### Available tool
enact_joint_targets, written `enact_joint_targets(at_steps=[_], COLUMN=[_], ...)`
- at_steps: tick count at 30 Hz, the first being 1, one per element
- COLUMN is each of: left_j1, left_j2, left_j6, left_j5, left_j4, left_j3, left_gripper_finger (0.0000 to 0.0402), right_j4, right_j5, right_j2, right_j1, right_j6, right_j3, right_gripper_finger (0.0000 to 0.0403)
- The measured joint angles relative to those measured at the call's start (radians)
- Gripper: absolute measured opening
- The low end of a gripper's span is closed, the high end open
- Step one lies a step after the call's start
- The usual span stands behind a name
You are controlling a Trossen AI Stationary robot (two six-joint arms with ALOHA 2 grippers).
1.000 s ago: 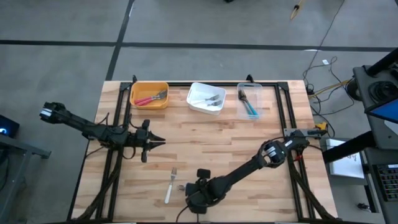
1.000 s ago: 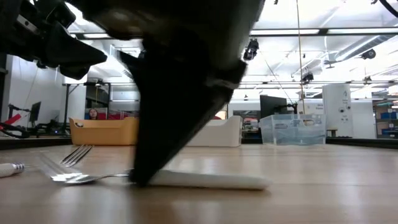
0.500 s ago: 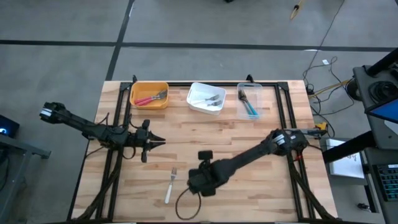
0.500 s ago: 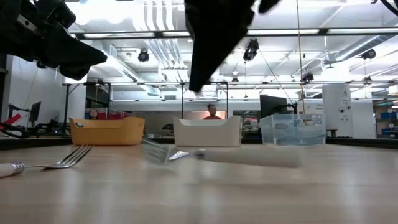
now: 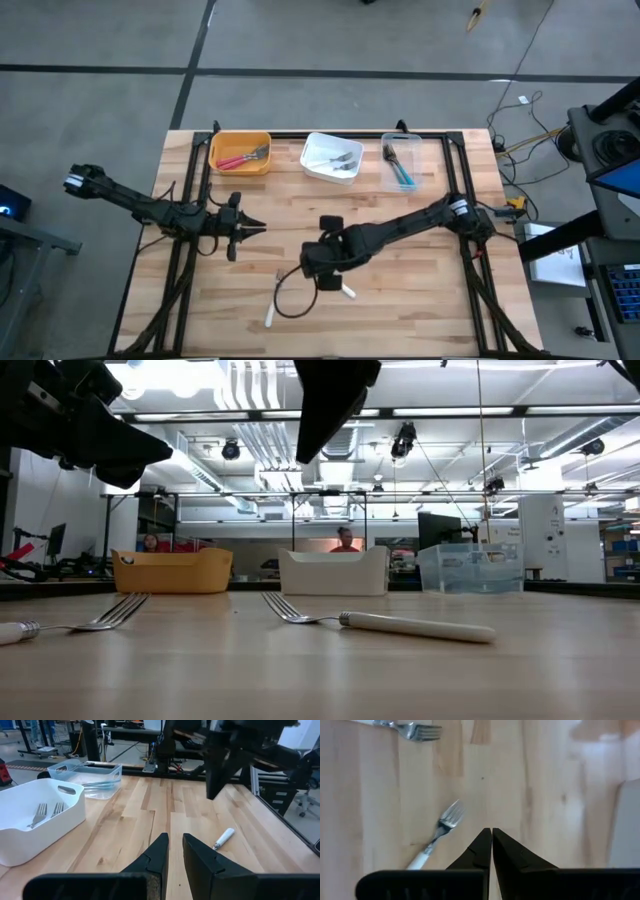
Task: Sort silverware by color (type)
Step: Put the white fork into the white bin
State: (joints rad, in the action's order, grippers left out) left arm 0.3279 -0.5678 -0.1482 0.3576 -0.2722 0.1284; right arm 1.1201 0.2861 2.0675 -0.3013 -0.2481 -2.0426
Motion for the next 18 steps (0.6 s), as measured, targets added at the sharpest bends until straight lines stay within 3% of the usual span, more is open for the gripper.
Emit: enact_joint_targets(at_steps=[12, 15, 18], left_j1=[0.0, 0.0, 0.0], left_j2=[-0.007, -0.013, -0.019], left_j6=[0.011, 0.019, 0.02], left_j5=[0.0, 0.0, 0.0], left_j4=[0.003, 0.006, 0.005], left_j3=[0.0, 0.0, 0.0], left_gripper_finger=[0.0039, 0.0039, 0.0039], right_j4=[-0.104, -0.201, -0.264], right_j5=[-0.11, -0.188, -0.201], right_j2=[0.02, 0.02, 0.02], right_j1=[-0.062, -0.07, -0.075], right_j6=[-0.38, -0.407, -0.39], right_j3=[0.228, 0.292, 0.318], right_gripper_finger=[0.0014, 0.0034, 0.0068])
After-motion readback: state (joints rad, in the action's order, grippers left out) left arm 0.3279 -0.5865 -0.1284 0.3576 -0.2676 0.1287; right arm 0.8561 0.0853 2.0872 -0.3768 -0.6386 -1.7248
